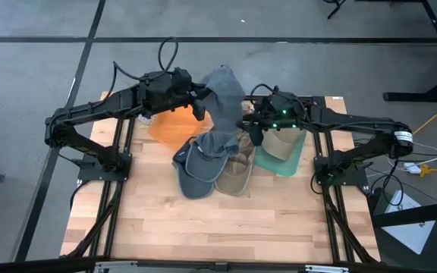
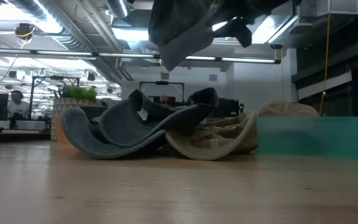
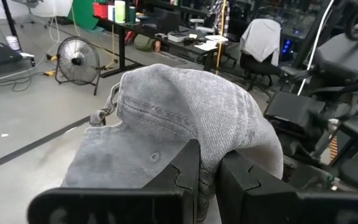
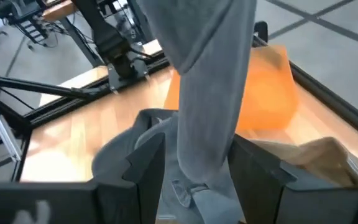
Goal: Pick & Place hat
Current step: Put the gray cap into the orange bin
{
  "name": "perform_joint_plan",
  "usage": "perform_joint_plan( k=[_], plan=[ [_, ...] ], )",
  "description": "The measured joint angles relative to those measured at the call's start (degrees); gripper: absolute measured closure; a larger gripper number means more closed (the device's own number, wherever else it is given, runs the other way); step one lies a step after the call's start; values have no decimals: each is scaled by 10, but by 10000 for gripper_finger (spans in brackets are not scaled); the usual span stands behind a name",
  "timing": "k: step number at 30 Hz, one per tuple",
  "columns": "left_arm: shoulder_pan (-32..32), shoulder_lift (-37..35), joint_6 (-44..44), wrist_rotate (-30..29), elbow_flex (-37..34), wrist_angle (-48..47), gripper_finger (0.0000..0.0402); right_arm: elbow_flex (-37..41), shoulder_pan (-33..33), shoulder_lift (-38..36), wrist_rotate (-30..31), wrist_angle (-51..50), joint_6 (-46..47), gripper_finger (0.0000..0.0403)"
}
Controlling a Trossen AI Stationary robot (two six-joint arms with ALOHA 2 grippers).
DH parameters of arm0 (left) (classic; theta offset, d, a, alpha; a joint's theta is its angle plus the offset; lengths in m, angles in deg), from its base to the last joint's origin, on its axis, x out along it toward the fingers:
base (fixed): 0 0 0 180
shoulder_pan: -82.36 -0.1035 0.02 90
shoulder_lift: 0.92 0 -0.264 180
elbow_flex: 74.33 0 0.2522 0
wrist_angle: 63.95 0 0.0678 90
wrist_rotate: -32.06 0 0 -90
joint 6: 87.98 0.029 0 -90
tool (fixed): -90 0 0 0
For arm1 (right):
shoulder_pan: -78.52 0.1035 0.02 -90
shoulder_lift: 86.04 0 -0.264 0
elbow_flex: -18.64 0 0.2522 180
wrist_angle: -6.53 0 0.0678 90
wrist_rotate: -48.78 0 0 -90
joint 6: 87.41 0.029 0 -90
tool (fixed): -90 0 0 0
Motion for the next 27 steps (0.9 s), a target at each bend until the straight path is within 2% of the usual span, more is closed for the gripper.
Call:
perform_joint_plan(
  k=[7,11,14,15,23,27],
  plan=[
    [0,0,5,16,0,13,378,0,0,29,-27,41,-4,240],
    [0,0,15,33,0,0,378,0,0,33,-74,39,-1,298],
    [0,-3,15,86,0,-7,378,0,0,28,-115,35,6,374],
    [0,-4,15,103,0,-8,378,0,0,24,-125,29,4,385],
    [0,-22,15,240,0,-101,377,0,0,-26,-249,-21,-33,390],
    [0,-27,9,333,0,-124,377,0,1,-45,-310,-21,-37,389]
  ],
)
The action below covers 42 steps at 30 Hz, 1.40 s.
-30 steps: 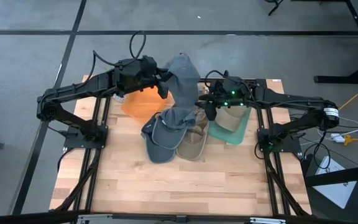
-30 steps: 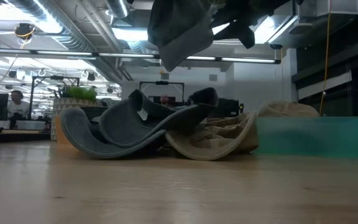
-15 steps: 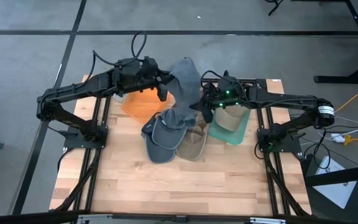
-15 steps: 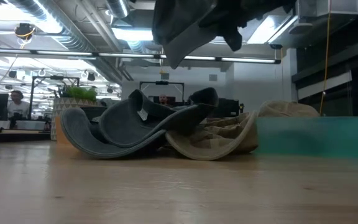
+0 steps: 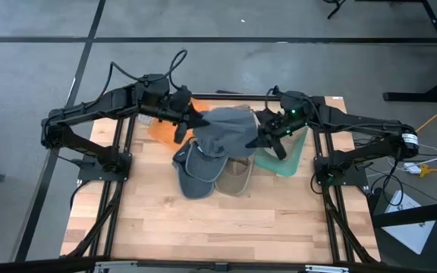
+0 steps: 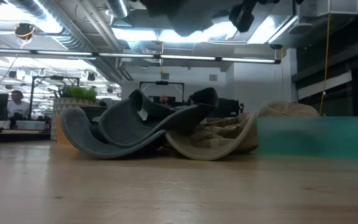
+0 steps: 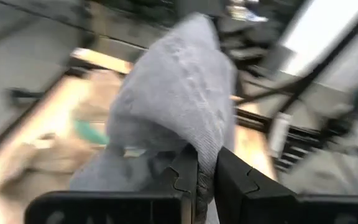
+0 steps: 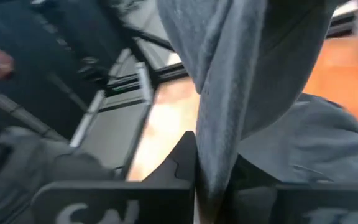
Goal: Pick & Place hat
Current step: Put the gray cap into the orange bin
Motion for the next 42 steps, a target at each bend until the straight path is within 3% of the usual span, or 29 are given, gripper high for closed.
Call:
perform_joint_plan(
  k=[6,13,27,34,42],
  plan=[
    [0,3,-44,198,0,40,377,0,0,0,-86,3,-1,389],
    [-1,5,-133,303,-1,105,377,0,5,3,-108,13,-3,389],
    [0,14,-185,305,-1,138,377,-1,32,26,16,16,15,386],
    [0,37,-189,312,-1,137,377,0,40,49,24,13,33,380],
    [0,38,-194,316,0,105,377,1,33,45,21,-1,43,325]
  ],
)
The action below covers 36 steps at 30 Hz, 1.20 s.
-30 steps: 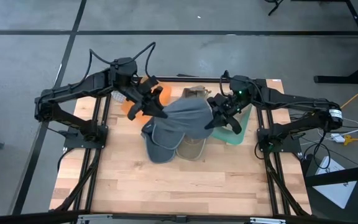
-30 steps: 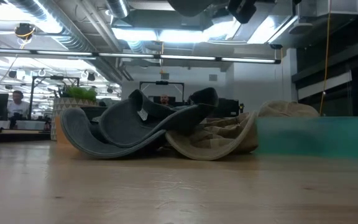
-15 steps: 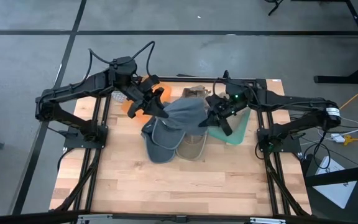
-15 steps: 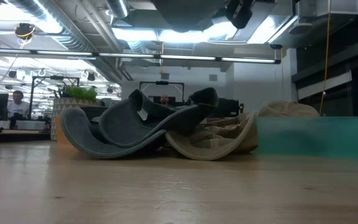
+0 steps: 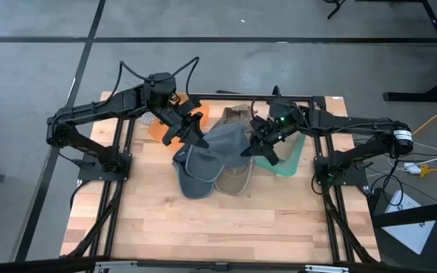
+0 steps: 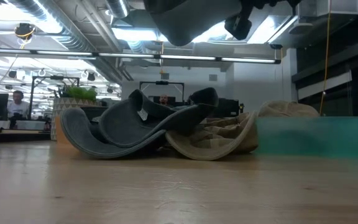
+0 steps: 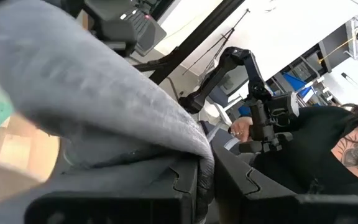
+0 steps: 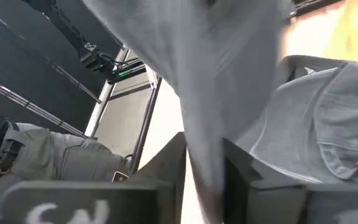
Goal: Pick & Place hat
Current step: Put the gray cap into the orange bin
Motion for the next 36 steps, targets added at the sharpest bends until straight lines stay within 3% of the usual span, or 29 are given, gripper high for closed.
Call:
perform_joint_plan(
  k=[8,18,36],
  plan=[
    [-14,-3,-1,0,0,-68,377,0,-25,-9,-2,-62,-31,271],
    [-58,-3,14,62,0,-126,377,0,-43,-10,72,-168,-63,263],
    [-225,-3,214,162,0,-336,377,0,-43,-10,98,-170,-73,263]
  ],
)
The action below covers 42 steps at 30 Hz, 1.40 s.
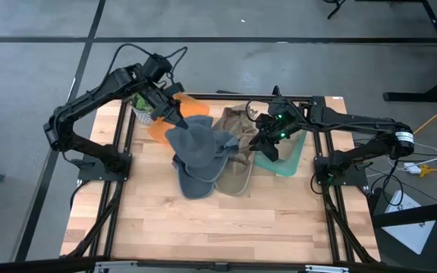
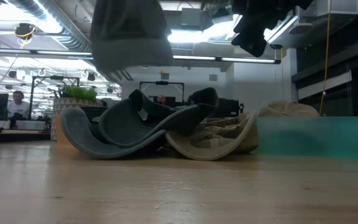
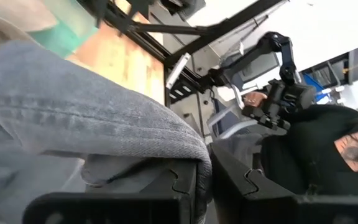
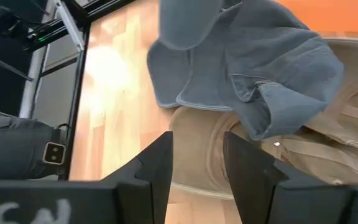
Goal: Pick & Place hat
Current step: Put the gray cap into the orange bin
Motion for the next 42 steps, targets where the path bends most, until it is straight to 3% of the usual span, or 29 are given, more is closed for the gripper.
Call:
perform_joint_plan(
  k=[12,19,27,35,42],
  plan=[
    [-68,0,109,0,0,-46,377,0,0,0,40,32,5,263],
    [-37,0,115,-10,0,-60,377,0,0,0,43,43,7,263],
    [23,1,164,-119,10,-96,377,0,0,0,43,43,17,263],
    [47,0,289,-291,104,-224,377,0,0,0,43,43,18,263],
    [46,2,394,-355,130,-267,377,0,0,0,43,43,18,263]
  ],
)
